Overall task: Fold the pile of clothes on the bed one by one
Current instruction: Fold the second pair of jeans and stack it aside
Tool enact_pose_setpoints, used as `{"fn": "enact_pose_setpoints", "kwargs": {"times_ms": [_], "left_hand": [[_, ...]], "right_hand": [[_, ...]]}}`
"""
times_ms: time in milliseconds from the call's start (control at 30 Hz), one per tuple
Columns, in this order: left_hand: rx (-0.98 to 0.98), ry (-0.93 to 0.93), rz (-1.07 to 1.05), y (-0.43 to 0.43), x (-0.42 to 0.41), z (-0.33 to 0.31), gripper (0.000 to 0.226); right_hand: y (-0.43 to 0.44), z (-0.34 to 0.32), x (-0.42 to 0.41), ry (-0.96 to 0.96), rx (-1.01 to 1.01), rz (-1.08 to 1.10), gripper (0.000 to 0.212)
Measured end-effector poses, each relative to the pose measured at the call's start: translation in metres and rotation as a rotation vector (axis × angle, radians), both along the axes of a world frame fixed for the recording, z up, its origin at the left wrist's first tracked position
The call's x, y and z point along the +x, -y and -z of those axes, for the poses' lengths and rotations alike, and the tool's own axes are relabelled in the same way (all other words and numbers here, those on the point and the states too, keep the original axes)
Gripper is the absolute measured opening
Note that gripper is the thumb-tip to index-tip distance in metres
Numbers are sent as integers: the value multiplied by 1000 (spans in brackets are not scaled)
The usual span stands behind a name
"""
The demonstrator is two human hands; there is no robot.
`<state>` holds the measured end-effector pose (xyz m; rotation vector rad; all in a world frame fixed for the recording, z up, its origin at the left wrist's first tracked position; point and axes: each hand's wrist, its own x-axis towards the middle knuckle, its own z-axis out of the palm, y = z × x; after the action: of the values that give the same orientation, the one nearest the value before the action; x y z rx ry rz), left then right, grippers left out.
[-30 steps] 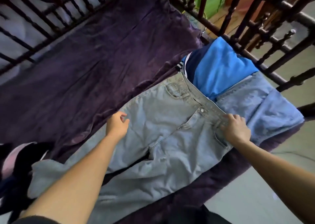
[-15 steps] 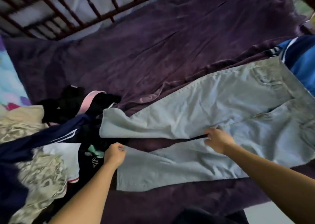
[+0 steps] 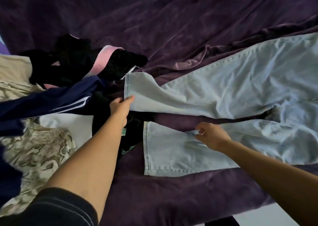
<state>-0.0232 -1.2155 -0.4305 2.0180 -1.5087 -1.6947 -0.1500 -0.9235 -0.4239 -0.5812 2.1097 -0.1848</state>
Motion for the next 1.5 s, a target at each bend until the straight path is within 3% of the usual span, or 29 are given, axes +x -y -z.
{"fn": "enact_pose_setpoints", "kwargs": {"times_ms": [67,167,300,400,500,600,700,800,900,1000,1100,1200,1267,1367,1433,1500], "left_hand": [[28,-96,69,-7,-6,-5,18],[-99,-142,103,-20,7,-28,2],[-150,-106,76,-43,53,-43,8],[-89,105,136,-57,77,-31,10],[-126,312,113,-63,77,-20,30],[-316,249,127,-53,54,-20,33],[-427,166,-43,-37,40,-16,31],[-249,300,-121,-55,64,10,35],[64,258,26,-106,91,39,30],[151,144,-14,-131,94,47,26],[248,92,-107,-145,98,44,46],[257,128,118,-171,113,33,51],[152,167,292,-184,120,27,35],[18,155,380,-182,134,12,12],[-22,257,505,-176,157,0,14],[-47,484,629,-178,183,-10,24]], "right_hand": [[-1,0,2,26,35,49,33],[-7,-8,5,36,105,115,33],[-10,-20,9,33,129,155,30],[-10,-22,10,13,139,114,28],[-11,-20,11,-24,169,29,27],[-13,-13,14,-101,181,-106,28],[-11,-3,19,-194,126,-224,43],[-7,11,28,-191,60,-261,68],[-9,26,38,-184,73,-271,86],[-22,35,44,-226,50,-240,83],[-50,33,45,-279,31,-163,79],[-86,28,45,-263,88,-136,77],[-108,23,42,-275,137,-133,74],[-132,12,37,-289,188,-54,73],[-144,2,35,-289,197,14,72],[-153,-8,35,-267,195,47,69]]}}
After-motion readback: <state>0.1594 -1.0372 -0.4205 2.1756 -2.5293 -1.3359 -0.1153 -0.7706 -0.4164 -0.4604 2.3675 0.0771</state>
